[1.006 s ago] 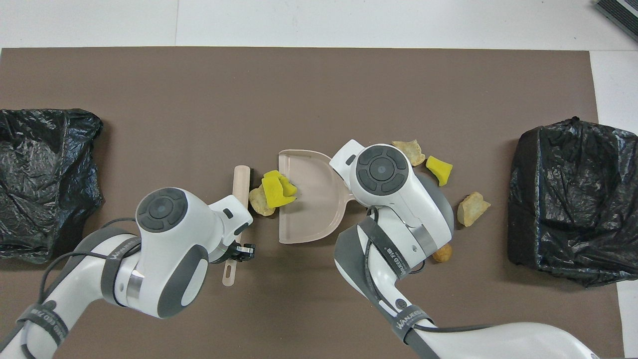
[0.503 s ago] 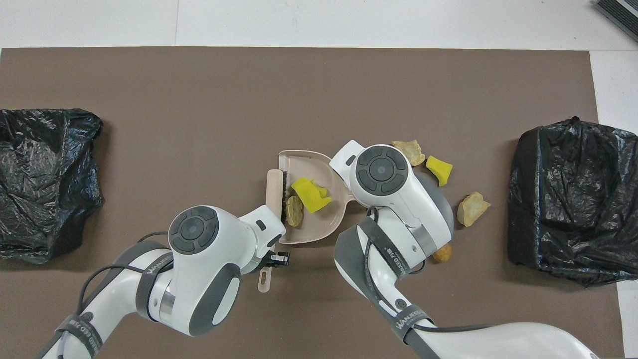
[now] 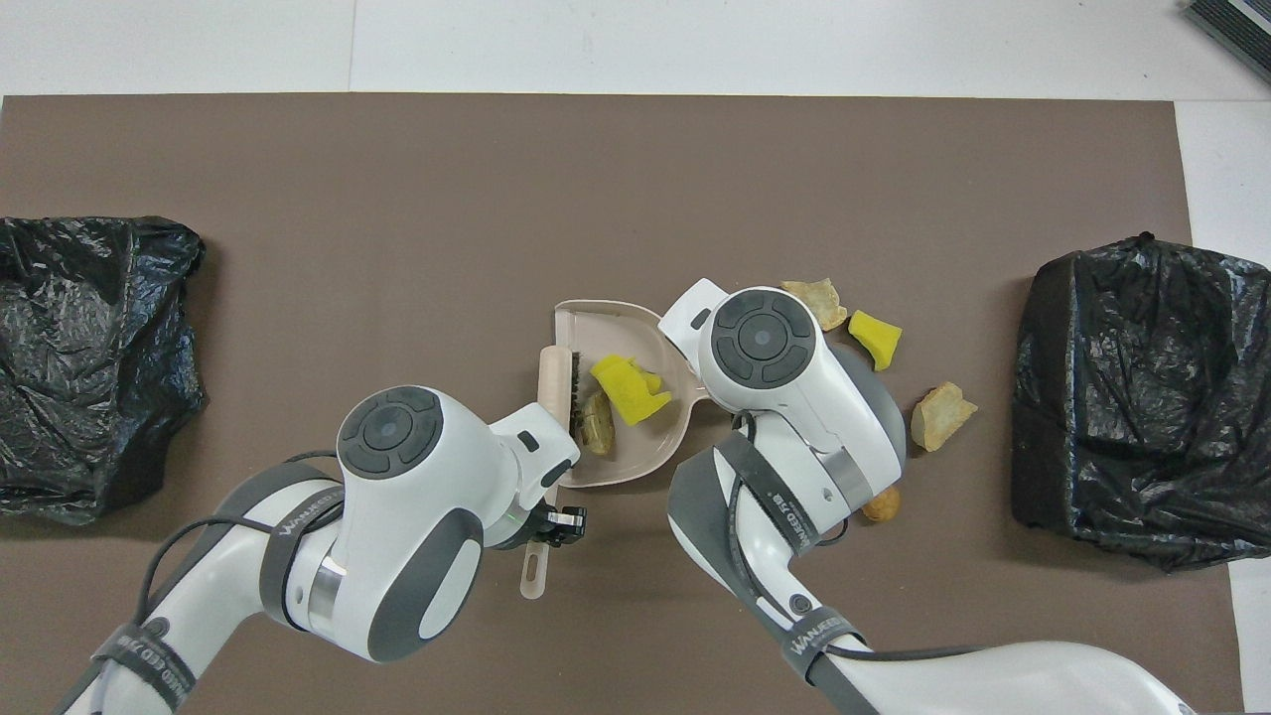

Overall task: Sweep and dump trash in bin
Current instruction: 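Carry the dustpan with the right gripper toward the black bag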

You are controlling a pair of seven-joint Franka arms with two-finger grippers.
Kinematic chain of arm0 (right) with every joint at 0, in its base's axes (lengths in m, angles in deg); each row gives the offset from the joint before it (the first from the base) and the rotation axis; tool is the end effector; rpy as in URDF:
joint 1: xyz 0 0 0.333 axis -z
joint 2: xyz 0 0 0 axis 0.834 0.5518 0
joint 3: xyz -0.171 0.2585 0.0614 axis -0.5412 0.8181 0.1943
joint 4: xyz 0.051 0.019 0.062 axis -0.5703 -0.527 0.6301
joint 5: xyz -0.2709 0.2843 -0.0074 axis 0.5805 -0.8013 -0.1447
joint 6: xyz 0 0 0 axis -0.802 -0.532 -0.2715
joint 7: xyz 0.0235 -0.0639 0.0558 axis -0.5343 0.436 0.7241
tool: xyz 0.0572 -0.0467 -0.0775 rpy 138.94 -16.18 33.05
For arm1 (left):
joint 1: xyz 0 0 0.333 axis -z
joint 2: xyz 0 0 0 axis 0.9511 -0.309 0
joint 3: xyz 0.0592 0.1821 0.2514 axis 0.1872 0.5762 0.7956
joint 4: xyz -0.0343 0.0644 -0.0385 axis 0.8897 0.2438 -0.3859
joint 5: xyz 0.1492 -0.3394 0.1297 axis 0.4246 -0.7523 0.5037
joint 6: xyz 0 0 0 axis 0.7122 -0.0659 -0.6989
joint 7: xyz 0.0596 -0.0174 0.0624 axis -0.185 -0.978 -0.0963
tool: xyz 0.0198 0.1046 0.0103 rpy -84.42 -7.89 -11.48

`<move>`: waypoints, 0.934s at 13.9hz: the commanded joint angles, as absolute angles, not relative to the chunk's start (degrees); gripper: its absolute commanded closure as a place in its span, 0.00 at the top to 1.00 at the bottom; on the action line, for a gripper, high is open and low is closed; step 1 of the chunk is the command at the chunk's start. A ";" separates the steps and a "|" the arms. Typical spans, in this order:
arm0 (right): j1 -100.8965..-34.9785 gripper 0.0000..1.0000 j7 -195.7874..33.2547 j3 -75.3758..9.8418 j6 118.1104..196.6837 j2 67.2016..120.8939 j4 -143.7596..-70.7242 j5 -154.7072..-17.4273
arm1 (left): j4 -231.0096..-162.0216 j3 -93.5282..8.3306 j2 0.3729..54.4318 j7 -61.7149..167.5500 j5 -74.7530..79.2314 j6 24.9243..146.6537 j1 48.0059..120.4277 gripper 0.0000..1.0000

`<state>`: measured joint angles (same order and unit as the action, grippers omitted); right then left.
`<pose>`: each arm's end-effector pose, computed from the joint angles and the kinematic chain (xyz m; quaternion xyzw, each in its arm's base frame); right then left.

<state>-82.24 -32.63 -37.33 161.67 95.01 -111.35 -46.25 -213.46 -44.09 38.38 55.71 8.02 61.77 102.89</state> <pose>0.5465 0.2852 0.3583 0.7057 0.7056 -0.0340 0.0546 0.4011 -0.3103 0.3788 0.9829 -0.0638 -0.1484 0.0886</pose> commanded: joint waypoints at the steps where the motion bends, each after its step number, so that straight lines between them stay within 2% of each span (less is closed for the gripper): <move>1: -79.11 0.00 -26.09 -36.80 161.36 93.39 -111.42 -46.51 | -209.67 -43.88 42.20 62.84 14.51 52.98 100.83 0.00; 4: -76.47 0.00 -20.82 -36.89 158.82 92.15 -110.02 -50.72 | -209.57 -43.88 47.38 65.07 19.03 45.51 100.74 0.00; 7: -73.75 0.00 -17.73 -36.80 154.25 91.63 -107.21 -51.26 | -210.98 -44.14 48.62 67.62 19.11 46.19 101.18 0.00; 9: -71.38 0.00 -15.19 -36.89 152.40 91.02 -106.24 -53.27 | -213.95 -44.49 50.46 69.11 18.94 48.90 102.14 0.00; 13: -64.88 0.00 -9.30 -36.89 146.34 89.96 -102.29 -55.91 | -222.92 -44.41 49.77 77.02 18.76 63.40 110.75 0.00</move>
